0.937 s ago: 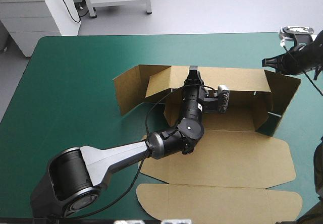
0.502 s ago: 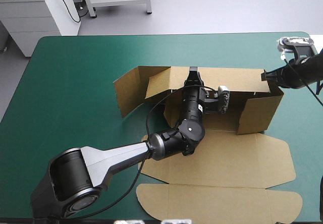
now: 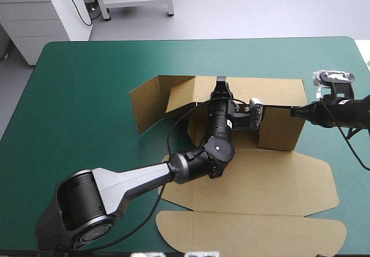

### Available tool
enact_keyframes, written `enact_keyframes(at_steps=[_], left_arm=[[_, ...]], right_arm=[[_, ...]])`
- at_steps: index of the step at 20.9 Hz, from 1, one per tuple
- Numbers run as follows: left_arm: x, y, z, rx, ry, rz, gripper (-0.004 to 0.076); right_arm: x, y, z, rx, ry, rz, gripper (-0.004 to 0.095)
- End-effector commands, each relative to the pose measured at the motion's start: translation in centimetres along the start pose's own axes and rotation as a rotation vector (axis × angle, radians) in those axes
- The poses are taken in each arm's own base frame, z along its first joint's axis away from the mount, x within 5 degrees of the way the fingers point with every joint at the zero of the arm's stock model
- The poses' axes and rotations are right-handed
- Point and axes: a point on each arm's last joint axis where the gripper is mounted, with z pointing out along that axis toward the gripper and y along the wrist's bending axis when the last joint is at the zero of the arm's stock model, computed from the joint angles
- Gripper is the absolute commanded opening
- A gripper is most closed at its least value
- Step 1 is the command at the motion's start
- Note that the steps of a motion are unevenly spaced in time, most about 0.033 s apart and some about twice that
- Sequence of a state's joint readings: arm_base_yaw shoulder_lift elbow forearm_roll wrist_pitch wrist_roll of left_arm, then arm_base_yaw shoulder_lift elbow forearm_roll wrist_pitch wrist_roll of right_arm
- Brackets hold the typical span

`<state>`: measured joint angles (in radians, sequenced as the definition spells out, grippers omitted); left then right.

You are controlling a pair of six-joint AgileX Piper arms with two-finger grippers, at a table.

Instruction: Fold the box

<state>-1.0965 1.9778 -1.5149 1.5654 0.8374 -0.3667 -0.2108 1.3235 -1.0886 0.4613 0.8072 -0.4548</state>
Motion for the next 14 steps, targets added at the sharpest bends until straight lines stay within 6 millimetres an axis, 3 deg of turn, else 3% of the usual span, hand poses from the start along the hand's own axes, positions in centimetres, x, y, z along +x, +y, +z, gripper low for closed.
enact_keyframes(at_steps=[1, 9, 11, 14], left_arm=[[0.51, 1.70, -0.86, -0.004, 0.026, -0.089, -0.0008], [0.51, 1.70, -0.86, -0.004, 0.026, -0.089, -0.0008], [0.59, 1.72, -0.87, -0.007, 0.034, -0.078, -0.0008], [0.62, 1.73, -0.87, -0.008, 0.038, -0.071, -0.0008]], right_arm=[[-0.62, 0.69, -1.61, -0.013, -0.131, 0.012, -0.0020], [-0.41, 0.77, -1.62, -0.016, -0.115, -0.053, -0.0005], [-0.62, 0.97, -2.00, -0.028, -0.100, -0.056, 0.0092], [-0.96, 1.20, -2.54, -0.039, -0.087, -0.076, 0.0322]])
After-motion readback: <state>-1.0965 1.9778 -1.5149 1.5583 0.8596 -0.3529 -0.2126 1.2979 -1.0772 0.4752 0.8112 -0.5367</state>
